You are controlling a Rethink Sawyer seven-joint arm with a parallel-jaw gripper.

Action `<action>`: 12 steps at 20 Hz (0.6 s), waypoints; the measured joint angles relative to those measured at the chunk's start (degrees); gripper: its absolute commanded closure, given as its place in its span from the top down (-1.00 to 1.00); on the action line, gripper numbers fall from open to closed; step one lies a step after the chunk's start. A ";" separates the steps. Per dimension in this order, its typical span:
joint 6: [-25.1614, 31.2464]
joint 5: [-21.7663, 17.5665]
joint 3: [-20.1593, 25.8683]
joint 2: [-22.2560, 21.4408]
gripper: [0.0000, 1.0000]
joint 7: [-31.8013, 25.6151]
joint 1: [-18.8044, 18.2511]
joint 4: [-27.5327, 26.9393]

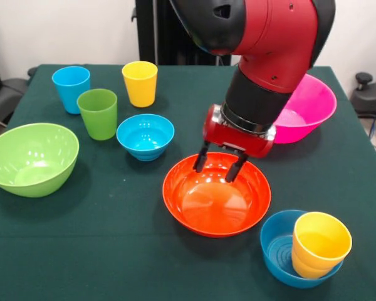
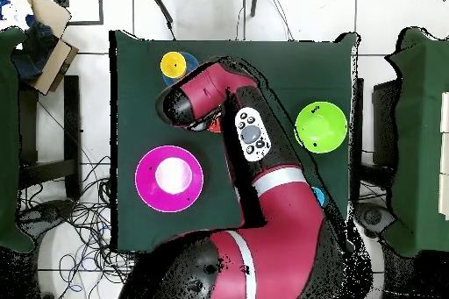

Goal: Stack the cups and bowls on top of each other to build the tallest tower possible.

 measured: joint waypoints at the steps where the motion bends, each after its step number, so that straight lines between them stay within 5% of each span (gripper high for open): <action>1: -0.01 1.40 0.24 -0.05 1.00 0.00 -0.40 0.25; 6: -0.76 9.47 0.62 -0.08 1.00 0.00 -3.08 0.91; 12: -5.33 14.64 0.58 1.23 1.00 0.00 -5.28 0.90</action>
